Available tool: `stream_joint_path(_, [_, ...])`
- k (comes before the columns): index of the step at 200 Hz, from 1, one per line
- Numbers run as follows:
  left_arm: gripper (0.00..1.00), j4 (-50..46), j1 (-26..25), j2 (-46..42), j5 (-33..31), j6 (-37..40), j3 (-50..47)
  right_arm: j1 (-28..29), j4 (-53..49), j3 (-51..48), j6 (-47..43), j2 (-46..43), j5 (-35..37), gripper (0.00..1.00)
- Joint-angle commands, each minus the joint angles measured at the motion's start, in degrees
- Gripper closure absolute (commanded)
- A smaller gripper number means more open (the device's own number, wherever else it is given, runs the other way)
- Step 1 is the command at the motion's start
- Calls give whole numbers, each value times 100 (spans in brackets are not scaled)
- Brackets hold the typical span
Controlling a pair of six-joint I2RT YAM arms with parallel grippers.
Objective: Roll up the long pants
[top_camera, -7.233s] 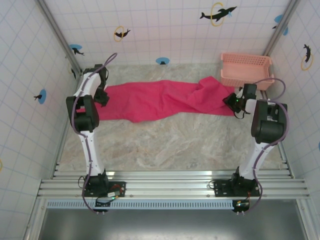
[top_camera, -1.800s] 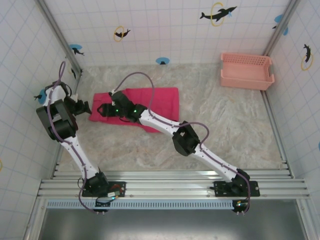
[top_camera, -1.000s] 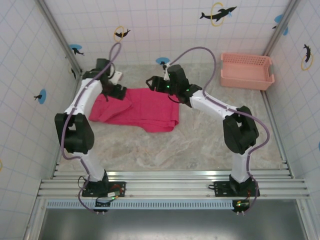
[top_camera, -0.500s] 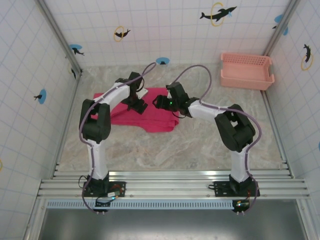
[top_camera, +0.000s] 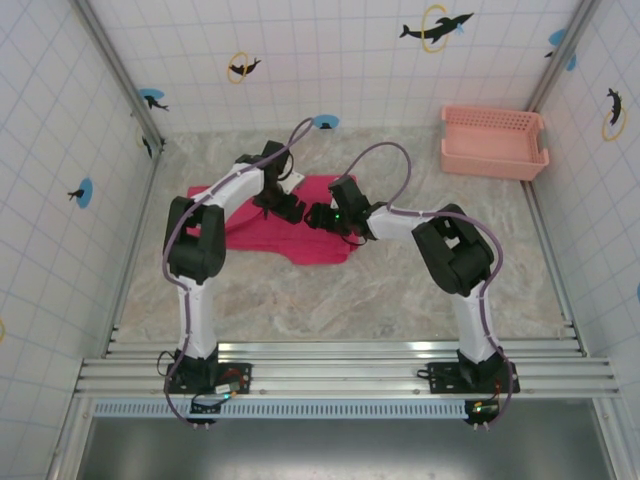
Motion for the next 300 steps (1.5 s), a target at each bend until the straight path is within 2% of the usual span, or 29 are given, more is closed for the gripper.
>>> stream_joint_path(1, [3, -398, -55, 543, 173, -216, 471, -63, -204, 72, 82, 207, 166, 23])
stream_joint_path(25, [3, -1514, -35, 1503, -490, -422, 1409, -54, -222, 2, 189, 244, 255, 22])
stream_joint_path(44, [3, -1590, 46, 1582, -645, -429, 1578, -63, -112, -147, 298, 214, 335, 23])
stream_joint_path(56, [3, -1688, 102, 1607, -701, -729, 1702, -73, -105, -205, 342, 197, 367, 23])
stream_joint_path(96, [2, -2310, 235, 1696, -1642, -688, 2026, -98, -225, -306, 359, 122, 475, 23])
stream_joint_path(147, [3, -2333, 825, 1432, -2296, -518, 1547, -133, -553, -313, 445, 250, 559, 23])
stream_joint_path(217, [3, -2936, 1670, 1697, -3485, -72, 2534, -177, -583, -566, 516, 219, 724, 24])
stream_joint_path(268, [3, -3083, 1876, 1803, -3511, 0, 3140, -176, -691, -560, 510, 254, 711, 24])
stream_joint_path(290, [3, -2862, 1951, 1807, -4034, 177, 2889, -168, -654, -580, 495, 204, 722, 24])
stream_joint_path(300, [2, -2979, 2098, 1901, -4055, 78, 3028, -168, -660, -580, 499, 186, 714, 24])
